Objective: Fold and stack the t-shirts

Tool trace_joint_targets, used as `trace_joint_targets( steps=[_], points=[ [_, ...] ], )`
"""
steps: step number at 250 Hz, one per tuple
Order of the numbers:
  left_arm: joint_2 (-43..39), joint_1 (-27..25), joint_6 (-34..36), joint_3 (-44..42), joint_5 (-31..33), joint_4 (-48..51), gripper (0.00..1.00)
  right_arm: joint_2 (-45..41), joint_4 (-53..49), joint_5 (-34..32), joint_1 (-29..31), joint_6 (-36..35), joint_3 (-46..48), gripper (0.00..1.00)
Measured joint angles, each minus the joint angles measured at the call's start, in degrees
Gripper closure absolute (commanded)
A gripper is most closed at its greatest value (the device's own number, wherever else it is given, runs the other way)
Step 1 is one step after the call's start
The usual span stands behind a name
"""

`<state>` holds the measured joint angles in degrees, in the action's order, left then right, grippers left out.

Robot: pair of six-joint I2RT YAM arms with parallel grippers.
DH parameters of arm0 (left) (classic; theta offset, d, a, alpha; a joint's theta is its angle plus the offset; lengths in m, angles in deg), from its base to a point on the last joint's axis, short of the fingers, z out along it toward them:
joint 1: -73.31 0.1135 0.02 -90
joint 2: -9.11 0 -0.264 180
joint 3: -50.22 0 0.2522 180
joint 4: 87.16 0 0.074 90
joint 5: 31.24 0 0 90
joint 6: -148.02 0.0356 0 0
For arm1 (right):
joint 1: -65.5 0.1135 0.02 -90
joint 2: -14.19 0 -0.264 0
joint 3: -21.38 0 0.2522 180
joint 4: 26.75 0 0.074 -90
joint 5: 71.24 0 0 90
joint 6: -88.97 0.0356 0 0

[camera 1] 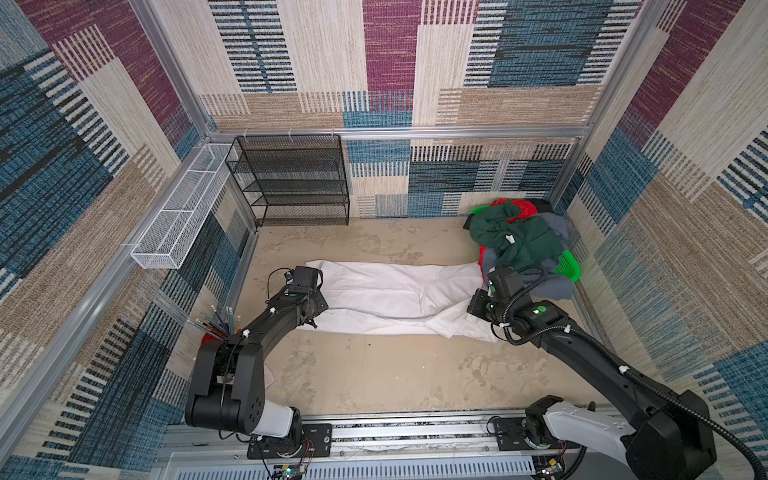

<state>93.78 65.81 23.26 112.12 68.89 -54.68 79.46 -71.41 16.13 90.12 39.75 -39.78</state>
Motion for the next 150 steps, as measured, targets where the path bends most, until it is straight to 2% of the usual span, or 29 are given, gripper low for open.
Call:
trace_joint_targets(
  steps=[103,121,141,150],
  points=[
    [4.20,0.26,0.48,2.47,0.02,0.00,1.00,4.61,1.81,0.02,-0.61,-2.23,-1.22,1.00],
    [4.92,0.28,0.52,2.97,0.28,0.00,0.69,5.40,2.01,0.00,-0.66,-2.58,-1.31,1.00],
    [5.68,0.28,0.76,4.00,1.55,0.44,0.62,6.08,2.36,-0.02,-0.76,-2.93,-1.31,1.00],
    [5.79,0.28,0.81,4.52,2.03,0.46,0.56,6.29,2.45,-0.02,-0.87,-2.95,-1.31,0.99]
  ],
)
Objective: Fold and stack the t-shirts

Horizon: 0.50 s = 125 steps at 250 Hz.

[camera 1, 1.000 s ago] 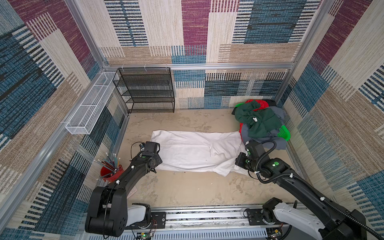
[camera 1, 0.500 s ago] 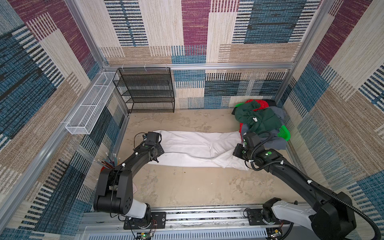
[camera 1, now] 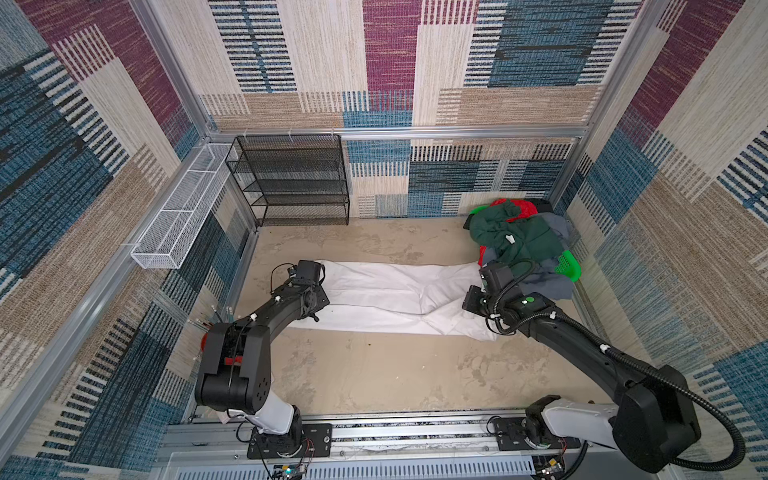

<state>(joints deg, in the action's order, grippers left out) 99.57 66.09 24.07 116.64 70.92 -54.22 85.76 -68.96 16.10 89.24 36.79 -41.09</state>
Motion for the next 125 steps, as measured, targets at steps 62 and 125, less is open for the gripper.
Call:
trace_joint_targets(
  steps=[62,125],
  points=[
    [-2.95,-2.34,2.40,1.53,4.85,0.31,0.35,0.59,0.35,0.09,-0.15,-0.39,0.07,0.93],
    [-10.58,-7.85,3.48,-3.43,3.32,-1.18,0.34,2.58,0.90,0.74,-0.46,-0.70,-0.28,0.91]
  ],
)
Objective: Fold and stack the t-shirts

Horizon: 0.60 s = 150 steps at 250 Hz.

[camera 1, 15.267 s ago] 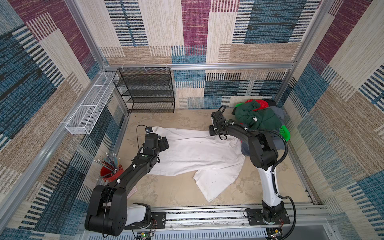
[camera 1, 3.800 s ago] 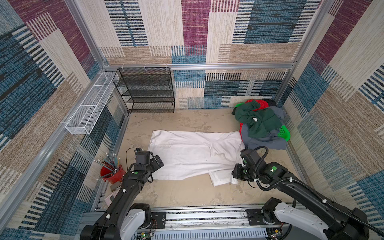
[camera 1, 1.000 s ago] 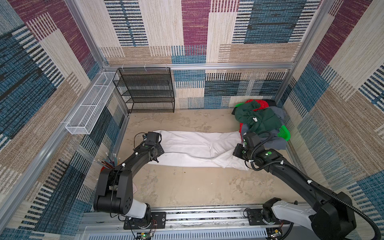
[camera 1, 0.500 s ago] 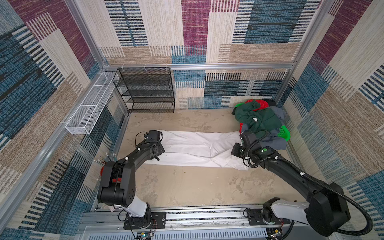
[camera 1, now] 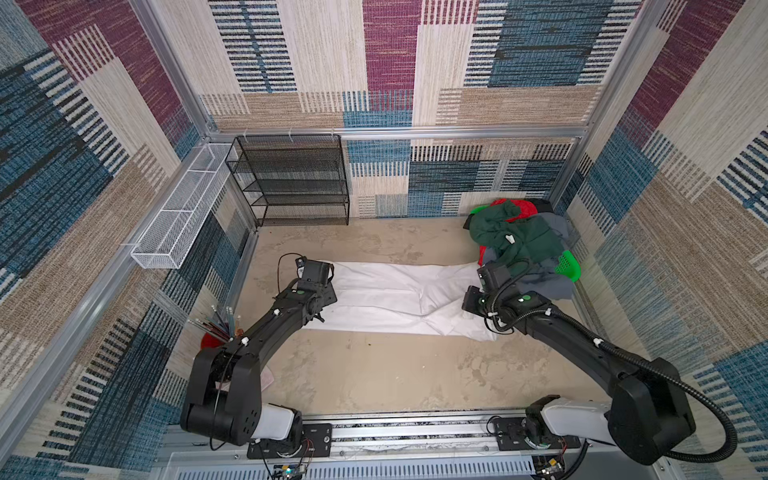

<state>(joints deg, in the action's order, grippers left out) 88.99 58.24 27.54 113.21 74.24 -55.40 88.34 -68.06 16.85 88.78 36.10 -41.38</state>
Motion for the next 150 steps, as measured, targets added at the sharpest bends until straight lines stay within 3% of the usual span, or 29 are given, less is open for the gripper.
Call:
trace_joint_targets(
  steps=[26,55,89,127,150],
  points=[
    [-2.25,-1.75,-0.04,-1.79,-1.40,-1.36,0.34,1.77,0.74,0.00,-0.26,-0.33,-0.90,0.86],
    [-3.28,-2.29,-0.04,-2.23,-2.40,-1.86,0.34,4.04,0.94,0.52,-0.98,-0.72,-2.05,0.58],
    [-4.70,-2.75,0.04,-2.12,-3.74,-1.44,0.33,5.73,0.98,2.40,-2.43,-1.38,-3.45,0.44],
    [-9.31,-4.94,0.42,-2.62,-4.42,-2.19,0.33,5.86,1.49,4.55,-4.15,-2.54,-4.15,0.39],
    [-11.78,-8.00,0.39,-3.87,-5.97,-3.56,0.33,5.86,2.03,5.27,-4.98,-2.99,-4.33,0.32]
  ],
)
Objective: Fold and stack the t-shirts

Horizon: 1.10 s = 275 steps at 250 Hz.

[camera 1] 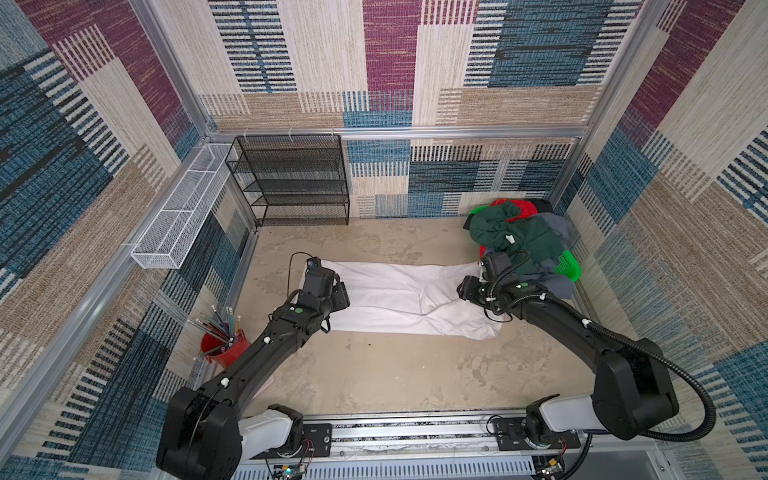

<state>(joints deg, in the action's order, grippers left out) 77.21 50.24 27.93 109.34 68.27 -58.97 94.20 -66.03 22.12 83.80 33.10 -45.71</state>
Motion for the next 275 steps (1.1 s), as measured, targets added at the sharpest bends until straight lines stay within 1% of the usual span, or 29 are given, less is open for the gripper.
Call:
trace_joint_targets(
  steps=[20,33,54,85,115,131,164,189,227,275],
  points=[
    [-0.61,-3.54,-0.22,-0.39,-1.11,-1.31,0.34,0.00,0.17,0.81,-0.90,-0.61,-0.07,0.26],
    [-0.33,-6.08,-0.31,-0.37,-2.36,-2.38,0.34,-0.07,0.20,1.40,-1.60,-1.16,-0.07,0.24],
    [1.86,-10.80,-1.25,0.24,-2.56,-4.37,0.38,-0.87,0.20,2.16,-2.67,-1.46,0.28,0.23],
    [8.46,-17.75,-1.29,4.17,-3.69,-5.99,0.38,-4.42,0.35,2.25,-4.26,-2.08,2.67,0.22],
    [16.00,-22.62,-1.29,9.14,-4.09,-7.63,0.38,-9.73,-0.04,2.43,-5.62,-2.08,6.69,0.21],
    [19.89,-24.65,-1.31,12.02,-5.40,-8.20,0.39,-12.72,-0.70,2.62,-5.88,-2.01,8.81,0.20],
    [26.49,-27.58,-1.29,17.18,-6.97,-8.79,0.41,-20.06,-1.70,2.99,-6.03,-0.24,14.36,0.21],
    [30.64,-29.22,-1.31,20.15,-8.39,-9.05,0.42,-23.74,-1.95,3.63,-6.25,0.94,18.47,0.22],
    [35.10,-30.62,-1.92,22.80,-10.10,-9.09,0.45,-25.57,-2.64,5.01,-6.82,1.90,23.26,0.24],
    [37.27,-32.68,-2.84,24.09,-11.39,-8.98,0.47,-26.45,-2.60,6.10,-7.54,2.08,26.10,0.25]
  ],
)
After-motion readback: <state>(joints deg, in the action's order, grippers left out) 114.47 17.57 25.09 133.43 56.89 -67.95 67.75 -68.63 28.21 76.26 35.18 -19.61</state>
